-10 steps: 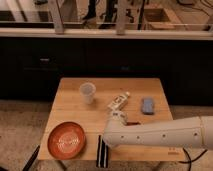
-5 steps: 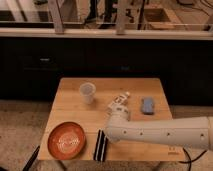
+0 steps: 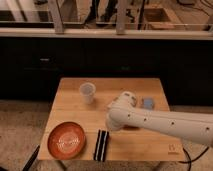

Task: Place the eraser in the ceramic cup

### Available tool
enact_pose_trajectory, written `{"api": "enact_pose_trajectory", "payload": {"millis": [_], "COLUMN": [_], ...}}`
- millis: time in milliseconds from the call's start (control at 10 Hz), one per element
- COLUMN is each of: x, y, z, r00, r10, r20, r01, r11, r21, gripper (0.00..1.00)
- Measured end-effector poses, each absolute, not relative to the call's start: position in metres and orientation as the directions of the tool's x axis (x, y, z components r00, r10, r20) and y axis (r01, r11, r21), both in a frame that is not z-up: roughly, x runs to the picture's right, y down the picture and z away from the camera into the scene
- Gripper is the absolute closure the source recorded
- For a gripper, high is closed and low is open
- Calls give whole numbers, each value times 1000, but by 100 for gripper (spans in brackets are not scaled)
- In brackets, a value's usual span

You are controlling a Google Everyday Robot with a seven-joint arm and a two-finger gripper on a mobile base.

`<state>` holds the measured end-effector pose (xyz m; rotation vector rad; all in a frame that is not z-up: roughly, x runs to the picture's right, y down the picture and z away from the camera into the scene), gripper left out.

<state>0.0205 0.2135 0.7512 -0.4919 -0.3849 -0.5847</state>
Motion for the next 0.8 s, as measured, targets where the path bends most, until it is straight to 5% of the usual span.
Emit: {"api": "enact_pose_trajectory", "payload": {"millis": [600, 800], "x": [12, 12], "y": [224, 230], "z": [752, 749], "r00": [544, 416], "r10": [-595, -618], "r20": [592, 668], "r01": [828, 886], "r11": [492, 442], "r21": [-268, -143], "gripper": [29, 20]}}
